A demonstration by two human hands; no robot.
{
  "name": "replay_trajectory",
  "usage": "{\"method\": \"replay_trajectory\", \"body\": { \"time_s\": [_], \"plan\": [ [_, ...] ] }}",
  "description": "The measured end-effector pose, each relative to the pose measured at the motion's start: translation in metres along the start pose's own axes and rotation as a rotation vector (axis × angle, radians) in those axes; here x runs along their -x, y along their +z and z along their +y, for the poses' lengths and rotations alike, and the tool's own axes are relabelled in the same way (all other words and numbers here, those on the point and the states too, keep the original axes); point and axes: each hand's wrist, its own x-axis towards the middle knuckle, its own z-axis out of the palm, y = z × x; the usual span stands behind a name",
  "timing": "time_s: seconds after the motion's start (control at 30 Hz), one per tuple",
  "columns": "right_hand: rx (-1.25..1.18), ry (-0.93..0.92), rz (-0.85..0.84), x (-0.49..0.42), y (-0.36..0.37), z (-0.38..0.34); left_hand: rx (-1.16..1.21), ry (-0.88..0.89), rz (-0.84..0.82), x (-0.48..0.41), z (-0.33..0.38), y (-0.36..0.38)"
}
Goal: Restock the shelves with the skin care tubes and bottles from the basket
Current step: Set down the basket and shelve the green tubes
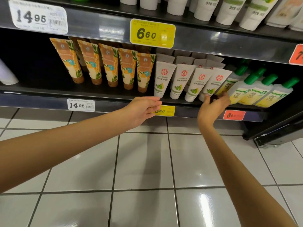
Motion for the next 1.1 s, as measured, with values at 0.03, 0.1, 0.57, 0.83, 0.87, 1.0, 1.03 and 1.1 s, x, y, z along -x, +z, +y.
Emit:
{"method": "replay_trajectory", "body": {
  "time_s": [0.03, 0.1, 0.57, 0.83, 0.87, 1.0, 1.03, 1.1],
  "plan": [
    [0.055, -0.013, -0.028, -0.005, -0.001, 0.001, 0.001, 0.001, 0.006, 0.001, 0.000, -0.002],
    [0.115, -0.016, -0.079, -0.010, 0.000, 0.003, 0.003, -0.002, 0.014, 0.004, -0.001, -0.006],
    [-0.151, -0.191, -0.210, 0.077, 0.005, -0.028, -0.019, 0.021, 0.116, 0.014, -0.001, -0.059],
    [-0.141, -0.122, -0.426, 0.134, 0.076, -0.072, 0.055, 0.076, 0.238, 0.021, 0.012, -0.100],
    [-0.119, -0.131, -0.426, 0.135, 0.080, -0.071, 0.062, 0.079, 0.246, 0.023, 0.012, -0.104],
    [-0.067, -0.155, -0.438, 0.133, 0.089, -0.067, 0.069, 0.065, 0.248, 0.029, 0.009, -0.116],
    [-0.059, -0.157, -0.443, 0.131, 0.091, -0.067, 0.066, 0.062, 0.246, 0.030, 0.008, -0.119],
    [-0.051, -0.161, -0.460, 0.126, 0.093, -0.067, 0.063, 0.064, 0.250, 0.030, 0.008, -0.123]
  ]
}}
